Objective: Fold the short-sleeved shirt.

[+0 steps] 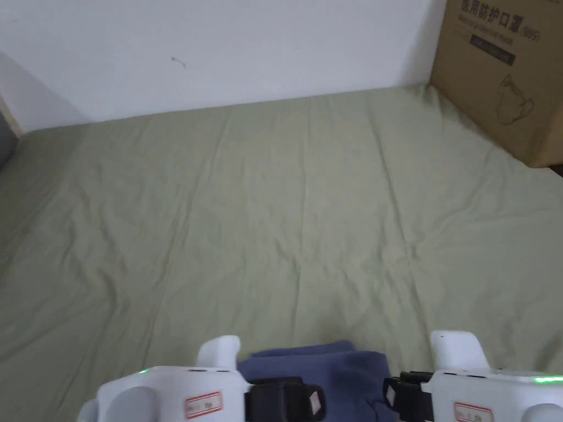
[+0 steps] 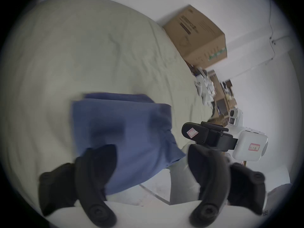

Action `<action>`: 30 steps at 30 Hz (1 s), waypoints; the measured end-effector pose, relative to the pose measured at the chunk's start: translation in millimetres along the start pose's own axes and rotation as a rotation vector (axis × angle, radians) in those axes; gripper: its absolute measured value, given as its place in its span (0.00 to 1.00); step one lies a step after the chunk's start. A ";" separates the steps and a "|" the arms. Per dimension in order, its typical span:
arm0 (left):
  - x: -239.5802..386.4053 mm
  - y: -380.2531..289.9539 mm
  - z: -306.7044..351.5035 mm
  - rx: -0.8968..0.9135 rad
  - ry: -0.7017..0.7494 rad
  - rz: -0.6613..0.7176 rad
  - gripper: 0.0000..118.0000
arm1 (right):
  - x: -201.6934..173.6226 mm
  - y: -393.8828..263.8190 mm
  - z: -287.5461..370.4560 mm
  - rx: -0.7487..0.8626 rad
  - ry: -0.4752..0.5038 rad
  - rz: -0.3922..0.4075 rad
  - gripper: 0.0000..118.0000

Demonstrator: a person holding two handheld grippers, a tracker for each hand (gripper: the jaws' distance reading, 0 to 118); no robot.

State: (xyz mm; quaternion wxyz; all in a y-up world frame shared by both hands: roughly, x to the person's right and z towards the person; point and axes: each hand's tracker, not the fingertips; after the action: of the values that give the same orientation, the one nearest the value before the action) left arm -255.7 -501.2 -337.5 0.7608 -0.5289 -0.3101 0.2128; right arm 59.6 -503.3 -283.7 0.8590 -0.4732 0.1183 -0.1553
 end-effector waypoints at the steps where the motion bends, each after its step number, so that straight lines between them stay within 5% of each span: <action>1: -11.4 -2.6 11.9 0.027 0.011 0.025 0.87 | -9.5 2.5 -7.3 -0.012 -0.002 0.039 0.01; 5: -55.5 -8.9 31.7 0.052 0.057 0.120 0.87 | -32.7 4.9 -45.4 -0.113 -0.098 0.077 0.01; 8: -84.7 -13.4 27.6 0.063 0.002 0.192 0.87 | -29.5 -6.1 -84.3 -0.178 -0.235 0.205 0.01; 20: -122.4 2.2 -62.8 0.024 -0.460 0.396 0.86 | -10.5 -0.1 -81.2 -0.158 -0.131 0.041 0.01; 22: -108.2 3.4 -89.6 -0.075 -0.415 0.354 0.75 | -11.7 -0.7 -80.8 -0.154 -0.131 0.043 0.01; 23: -101.4 2.5 -95.2 -0.071 -0.362 0.305 0.59 | -12.7 -1.0 -80.5 -0.151 -0.133 0.048 0.01; 24: -92.7 1.8 -100.6 -0.081 -0.281 0.244 0.26 | -15.9 -2.7 -77.1 -0.147 -0.139 0.055 0.01; 30: -101.0 5.9 -71.6 -0.101 -0.229 0.213 0.21 | -28.4 4.0 -53.2 -0.110 -0.097 0.024 0.01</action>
State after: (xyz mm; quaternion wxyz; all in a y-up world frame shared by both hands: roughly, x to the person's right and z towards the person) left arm -278.2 -613.2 -385.7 0.6659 -0.5686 -0.3475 0.3354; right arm 15.4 -531.8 -313.4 0.8382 -0.5254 0.0905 -0.1150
